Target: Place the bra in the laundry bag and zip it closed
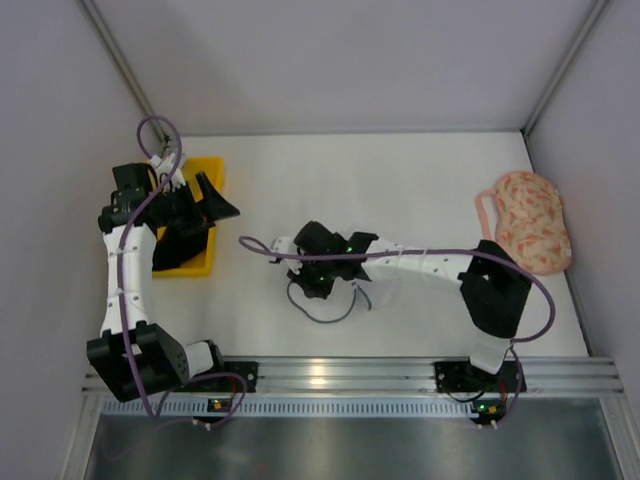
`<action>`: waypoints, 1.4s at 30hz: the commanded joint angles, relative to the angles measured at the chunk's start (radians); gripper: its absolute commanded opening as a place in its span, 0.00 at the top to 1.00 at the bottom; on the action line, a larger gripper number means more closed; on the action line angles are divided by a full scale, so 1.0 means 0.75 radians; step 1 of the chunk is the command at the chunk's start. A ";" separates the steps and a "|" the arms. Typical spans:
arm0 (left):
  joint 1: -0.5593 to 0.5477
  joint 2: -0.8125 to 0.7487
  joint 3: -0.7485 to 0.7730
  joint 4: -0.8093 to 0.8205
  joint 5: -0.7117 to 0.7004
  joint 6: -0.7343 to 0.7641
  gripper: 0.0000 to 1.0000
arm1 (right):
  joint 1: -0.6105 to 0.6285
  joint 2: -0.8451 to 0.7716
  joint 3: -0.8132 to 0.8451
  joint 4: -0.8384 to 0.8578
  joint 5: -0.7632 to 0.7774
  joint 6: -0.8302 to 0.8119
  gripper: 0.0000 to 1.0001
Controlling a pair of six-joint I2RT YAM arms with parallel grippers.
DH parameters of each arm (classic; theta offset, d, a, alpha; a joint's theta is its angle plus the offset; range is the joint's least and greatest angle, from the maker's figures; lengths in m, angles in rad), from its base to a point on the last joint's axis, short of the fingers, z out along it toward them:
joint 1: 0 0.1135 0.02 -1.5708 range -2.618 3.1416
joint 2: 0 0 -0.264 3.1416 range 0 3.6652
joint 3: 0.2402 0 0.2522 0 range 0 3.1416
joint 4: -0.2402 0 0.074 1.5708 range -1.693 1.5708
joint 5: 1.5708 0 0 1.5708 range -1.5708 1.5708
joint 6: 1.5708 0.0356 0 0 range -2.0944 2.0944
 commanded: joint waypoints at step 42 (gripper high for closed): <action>-0.894 0.474 -0.321 0.810 -0.121 -0.592 0.41 | -0.992 -0.707 -0.519 1.023 -1.141 1.044 1.00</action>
